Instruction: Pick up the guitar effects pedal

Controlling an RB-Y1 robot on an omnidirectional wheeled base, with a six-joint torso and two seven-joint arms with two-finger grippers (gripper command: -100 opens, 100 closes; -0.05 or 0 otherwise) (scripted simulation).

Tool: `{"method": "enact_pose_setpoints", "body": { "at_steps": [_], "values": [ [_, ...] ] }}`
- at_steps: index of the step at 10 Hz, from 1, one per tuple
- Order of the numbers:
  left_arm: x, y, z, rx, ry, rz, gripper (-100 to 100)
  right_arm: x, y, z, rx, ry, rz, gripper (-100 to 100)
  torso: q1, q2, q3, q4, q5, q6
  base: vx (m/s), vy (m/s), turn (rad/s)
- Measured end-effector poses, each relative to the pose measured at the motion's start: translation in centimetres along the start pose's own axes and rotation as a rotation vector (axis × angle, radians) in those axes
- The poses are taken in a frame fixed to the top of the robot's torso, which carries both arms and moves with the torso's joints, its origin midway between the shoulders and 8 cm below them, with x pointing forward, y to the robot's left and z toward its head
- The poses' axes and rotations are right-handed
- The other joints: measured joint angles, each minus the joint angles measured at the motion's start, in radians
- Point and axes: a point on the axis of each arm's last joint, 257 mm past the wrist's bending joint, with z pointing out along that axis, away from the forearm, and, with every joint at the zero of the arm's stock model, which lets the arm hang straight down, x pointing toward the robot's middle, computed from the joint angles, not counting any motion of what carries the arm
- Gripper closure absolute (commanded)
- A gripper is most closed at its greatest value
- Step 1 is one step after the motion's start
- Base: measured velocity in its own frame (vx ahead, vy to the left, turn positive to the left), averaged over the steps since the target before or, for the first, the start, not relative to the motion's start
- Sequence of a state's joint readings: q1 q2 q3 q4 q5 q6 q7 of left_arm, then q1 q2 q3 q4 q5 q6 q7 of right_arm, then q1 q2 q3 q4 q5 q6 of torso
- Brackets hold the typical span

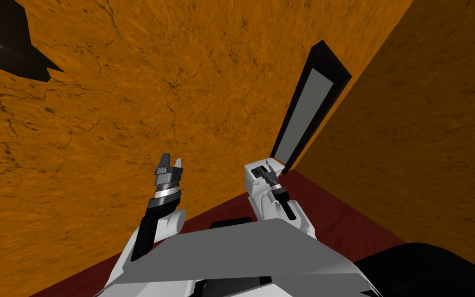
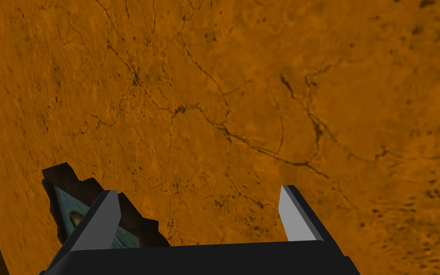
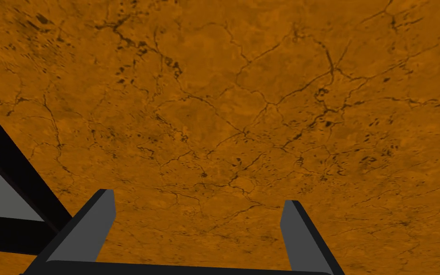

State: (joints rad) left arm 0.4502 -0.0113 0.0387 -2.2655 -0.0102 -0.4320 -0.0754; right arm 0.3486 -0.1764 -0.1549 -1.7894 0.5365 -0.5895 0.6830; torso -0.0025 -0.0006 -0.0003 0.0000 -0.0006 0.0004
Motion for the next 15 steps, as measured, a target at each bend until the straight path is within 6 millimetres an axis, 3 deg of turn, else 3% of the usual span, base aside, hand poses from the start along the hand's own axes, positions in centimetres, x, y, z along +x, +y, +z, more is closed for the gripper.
{"method": "enact_pose_setpoints", "body": {
  "at_steps": [6,15],
  "values": [
    [0.0,0.0,0.0,0.0,0.0,0.0,0,4.0,1.3,1.0,-0.036,0.068,-0.163,-100,0.0,-0.001,0.0,0.0,0.0,0.0,0.008,-0.041,-0.002],
    [0.0,0.0,0.0,0.0,0.0,0.0,0,10.9,5.3,1.6,-0.126,0.183,-0.376,-100,0.0,-0.001,0.0,0.0,0.0,0.0,0.014,-0.046,-0.016]
  ]
}}
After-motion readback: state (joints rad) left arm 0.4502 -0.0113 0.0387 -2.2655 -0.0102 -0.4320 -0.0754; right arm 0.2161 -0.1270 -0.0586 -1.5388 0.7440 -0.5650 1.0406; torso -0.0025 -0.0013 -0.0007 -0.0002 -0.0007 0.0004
